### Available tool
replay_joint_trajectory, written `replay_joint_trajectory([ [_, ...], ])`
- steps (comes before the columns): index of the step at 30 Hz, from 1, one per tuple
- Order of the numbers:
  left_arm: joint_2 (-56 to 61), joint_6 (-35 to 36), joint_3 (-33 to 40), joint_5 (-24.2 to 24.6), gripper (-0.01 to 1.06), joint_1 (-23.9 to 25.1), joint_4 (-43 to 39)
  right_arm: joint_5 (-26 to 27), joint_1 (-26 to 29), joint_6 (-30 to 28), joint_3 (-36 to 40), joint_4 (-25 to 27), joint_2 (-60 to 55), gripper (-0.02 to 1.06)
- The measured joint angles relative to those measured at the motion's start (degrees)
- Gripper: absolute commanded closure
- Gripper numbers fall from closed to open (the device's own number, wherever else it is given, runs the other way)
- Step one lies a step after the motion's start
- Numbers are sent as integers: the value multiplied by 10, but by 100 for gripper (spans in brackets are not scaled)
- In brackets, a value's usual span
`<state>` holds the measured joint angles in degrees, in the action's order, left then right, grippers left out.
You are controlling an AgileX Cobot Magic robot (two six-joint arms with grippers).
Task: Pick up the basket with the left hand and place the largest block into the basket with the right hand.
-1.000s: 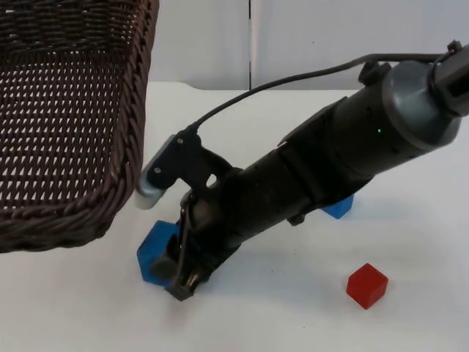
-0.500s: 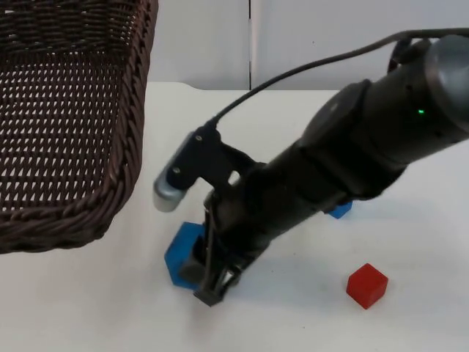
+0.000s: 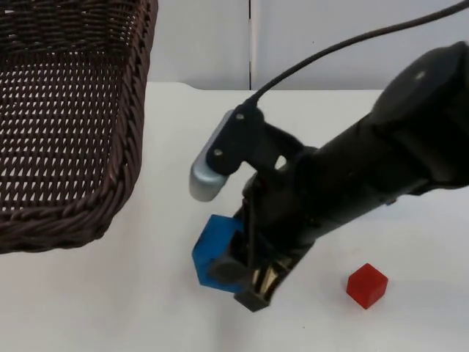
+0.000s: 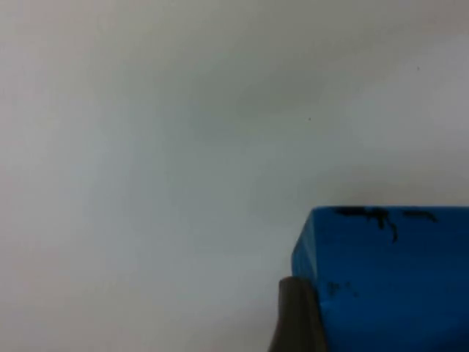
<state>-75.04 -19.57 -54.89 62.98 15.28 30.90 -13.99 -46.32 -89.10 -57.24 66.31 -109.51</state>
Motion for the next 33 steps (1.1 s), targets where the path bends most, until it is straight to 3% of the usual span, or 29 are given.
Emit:
replay_joint_trajectory([
  [3, 0, 0, 0, 0, 105, 0, 0, -14, 0, 58, 12, -60, 26, 105],
  [6, 0, 0, 0, 0, 105, 0, 0, -36, 0, 174, 12, -177, 49, 105],
  [7, 0, 0, 0, 0, 105, 0, 0, -36, 0, 174, 12, -177, 49, 105],
  [11, 0, 0, 0, 0, 105, 0, 0, -65, 0, 338, 12, -360, 81, 105],
  [15, 0, 0, 0, 0, 105, 0, 0, -93, 0, 436, 12, -456, 110, 105],
  [18, 0, 0, 0, 0, 105, 0, 0, -121, 0, 483, 12, -495, 143, 105],
  [24, 0, 0, 0, 0, 105, 0, 0, -163, 0, 525, -9, -509, 181, 105],
  [33, 0, 0, 0, 0, 105, 0, 0, -256, 0, 603, -109, -558, 196, 105],
])
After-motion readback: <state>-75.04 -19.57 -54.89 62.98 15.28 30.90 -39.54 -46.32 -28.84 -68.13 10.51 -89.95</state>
